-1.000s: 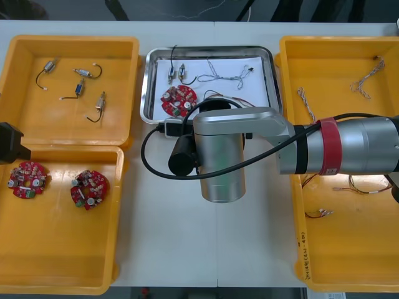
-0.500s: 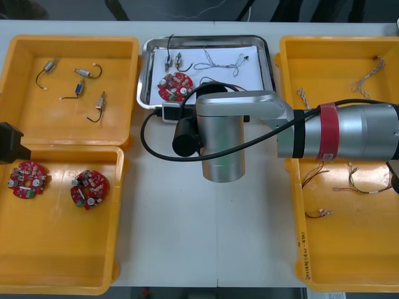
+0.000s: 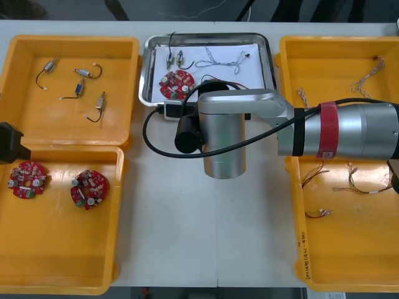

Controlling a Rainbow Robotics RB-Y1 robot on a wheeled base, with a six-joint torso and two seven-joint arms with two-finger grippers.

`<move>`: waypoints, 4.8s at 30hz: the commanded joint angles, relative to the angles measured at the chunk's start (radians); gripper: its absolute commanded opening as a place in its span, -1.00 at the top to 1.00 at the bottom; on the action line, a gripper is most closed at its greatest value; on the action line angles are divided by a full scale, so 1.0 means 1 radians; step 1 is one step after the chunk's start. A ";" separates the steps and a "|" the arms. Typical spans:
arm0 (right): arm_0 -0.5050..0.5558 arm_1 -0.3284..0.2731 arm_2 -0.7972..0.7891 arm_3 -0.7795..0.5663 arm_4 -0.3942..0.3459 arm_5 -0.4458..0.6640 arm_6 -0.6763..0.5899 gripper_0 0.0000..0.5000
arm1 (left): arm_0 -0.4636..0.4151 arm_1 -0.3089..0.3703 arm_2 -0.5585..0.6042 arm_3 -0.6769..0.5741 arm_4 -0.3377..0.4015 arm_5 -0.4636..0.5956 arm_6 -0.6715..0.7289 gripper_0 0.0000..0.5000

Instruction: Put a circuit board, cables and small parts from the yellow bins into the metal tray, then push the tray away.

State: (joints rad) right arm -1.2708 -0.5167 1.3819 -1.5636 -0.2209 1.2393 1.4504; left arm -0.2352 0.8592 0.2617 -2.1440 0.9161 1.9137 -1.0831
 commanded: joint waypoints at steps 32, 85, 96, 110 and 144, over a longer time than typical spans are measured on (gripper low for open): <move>0.039 0.040 0.043 0.025 0.175 -0.015 -0.048 1.00 | 0.014 0.046 0.034 -0.030 -0.008 0.006 -0.086 -1.00; 0.404 0.050 -0.437 -0.667 0.048 0.681 -0.058 -1.00 | 0.014 0.046 0.034 -0.030 -0.008 0.006 -0.086 -1.00; 0.628 0.046 -0.744 -0.908 0.041 0.681 -0.073 -1.00 | 0.014 0.046 0.034 -0.030 -0.008 0.006 -0.086 -1.00; 0.837 -0.011 -1.233 -0.961 -0.112 0.681 -0.116 -1.00 | 0.014 0.046 0.034 -0.030 -0.008 0.006 -0.086 -1.00; 1.186 -0.085 -1.752 -0.799 -0.385 0.681 -0.134 -1.00 | 0.014 0.046 0.034 -0.030 -0.008 0.006 -0.086 -1.00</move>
State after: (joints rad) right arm -0.1021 -0.5666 -0.3320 -2.3743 -0.6079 1.9169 1.3602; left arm -0.2348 0.8596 0.2656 -2.1456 0.9158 1.9137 -1.0831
